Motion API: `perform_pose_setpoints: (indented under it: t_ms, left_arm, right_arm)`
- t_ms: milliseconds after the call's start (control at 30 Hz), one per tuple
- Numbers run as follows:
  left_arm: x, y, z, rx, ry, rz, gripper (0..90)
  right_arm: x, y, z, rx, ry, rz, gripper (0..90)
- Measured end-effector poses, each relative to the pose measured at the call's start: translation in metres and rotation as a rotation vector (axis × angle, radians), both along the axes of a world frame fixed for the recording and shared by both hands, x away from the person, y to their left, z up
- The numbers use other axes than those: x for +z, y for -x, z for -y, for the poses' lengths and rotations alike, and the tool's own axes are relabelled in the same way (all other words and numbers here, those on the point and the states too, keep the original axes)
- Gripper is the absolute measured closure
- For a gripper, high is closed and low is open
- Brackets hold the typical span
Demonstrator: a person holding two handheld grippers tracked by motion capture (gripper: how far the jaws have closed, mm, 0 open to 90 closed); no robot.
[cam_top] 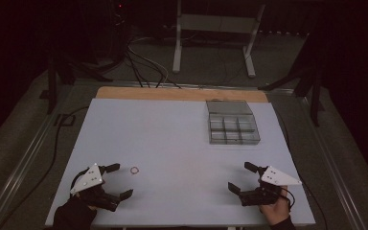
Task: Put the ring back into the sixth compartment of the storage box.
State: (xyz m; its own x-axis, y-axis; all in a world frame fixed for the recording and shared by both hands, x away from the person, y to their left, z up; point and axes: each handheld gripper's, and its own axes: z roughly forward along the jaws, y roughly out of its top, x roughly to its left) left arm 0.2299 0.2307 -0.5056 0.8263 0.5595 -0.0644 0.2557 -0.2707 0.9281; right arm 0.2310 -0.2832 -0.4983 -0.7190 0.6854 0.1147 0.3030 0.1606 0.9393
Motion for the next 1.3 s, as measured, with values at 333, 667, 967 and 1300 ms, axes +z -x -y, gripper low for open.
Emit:
perform_pose_setpoints:
  t_ms: [333,667,967,1300]
  left_arm:
    - [0.000,0.000,0.001,-0.007,-0.002,0.000,0.5]
    - [0.000,0.000,0.001,-0.011,0.000,0.000,0.5]
    - [0.000,0.001,0.001,-0.017,-0.003,0.000,0.5]
    - [0.001,0.001,0.001,-0.008,0.007,0.007,0.5]
  right_arm:
    - [0.000,-0.004,-0.004,0.002,-0.001,-0.016,0.0]
    - [0.013,-0.012,-0.016,0.013,-0.017,0.009,0.0]
    - [0.022,-0.024,-0.031,0.043,-0.035,0.017,0.0]
    - [0.024,-0.039,-0.057,0.102,-0.037,-0.002,0.0]
